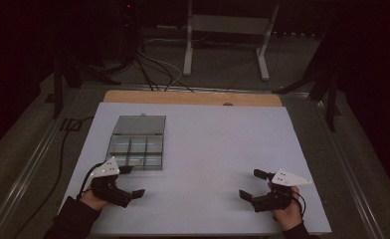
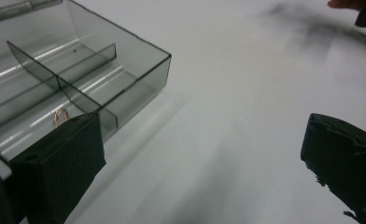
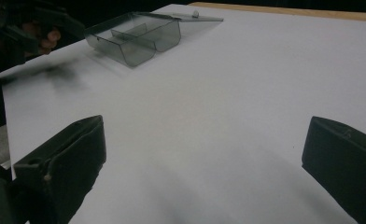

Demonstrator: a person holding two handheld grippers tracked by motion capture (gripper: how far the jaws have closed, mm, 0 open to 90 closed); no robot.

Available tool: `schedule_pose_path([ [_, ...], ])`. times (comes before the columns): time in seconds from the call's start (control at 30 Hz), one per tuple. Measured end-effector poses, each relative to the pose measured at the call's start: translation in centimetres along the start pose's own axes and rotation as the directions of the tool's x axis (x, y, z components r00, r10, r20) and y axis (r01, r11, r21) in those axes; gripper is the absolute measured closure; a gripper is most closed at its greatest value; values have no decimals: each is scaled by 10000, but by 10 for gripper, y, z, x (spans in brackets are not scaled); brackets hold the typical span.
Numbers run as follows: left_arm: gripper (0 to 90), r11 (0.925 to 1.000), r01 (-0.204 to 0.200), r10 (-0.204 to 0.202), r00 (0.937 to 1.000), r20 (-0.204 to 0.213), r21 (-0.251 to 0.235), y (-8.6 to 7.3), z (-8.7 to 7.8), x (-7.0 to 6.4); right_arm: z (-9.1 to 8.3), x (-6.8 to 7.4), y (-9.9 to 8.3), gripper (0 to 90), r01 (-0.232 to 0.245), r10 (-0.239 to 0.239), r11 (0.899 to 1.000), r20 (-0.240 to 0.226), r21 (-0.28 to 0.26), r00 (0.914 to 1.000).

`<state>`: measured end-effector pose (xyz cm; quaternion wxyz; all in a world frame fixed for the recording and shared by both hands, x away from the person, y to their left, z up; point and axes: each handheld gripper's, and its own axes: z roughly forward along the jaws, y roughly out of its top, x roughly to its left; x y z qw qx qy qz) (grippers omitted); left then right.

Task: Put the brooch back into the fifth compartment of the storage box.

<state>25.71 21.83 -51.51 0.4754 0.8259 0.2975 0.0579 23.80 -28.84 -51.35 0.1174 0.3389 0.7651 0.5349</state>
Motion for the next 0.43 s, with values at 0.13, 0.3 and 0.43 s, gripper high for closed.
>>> schedule_pose_path([
  [0.13, 11, 9999, 24, -24, 10000, 8, 150, -8, 3, -3, 1, 0, 0, 0, -22, 22, 10000, -53, -6, 10000],
  [0.3, 11, 9998, -114, 116, 9998, -131, 159, -11, 2, -6, 1, -1, 0, 0, -67, 67, 10000, -32, -22, 10000],
  [0.43, 11, 10000, 1, 0, 9999, -115, 56, -11, -1, -5, 0, -1, 0, 0, -27, 27, 10000, -14, 11, 10000],
])
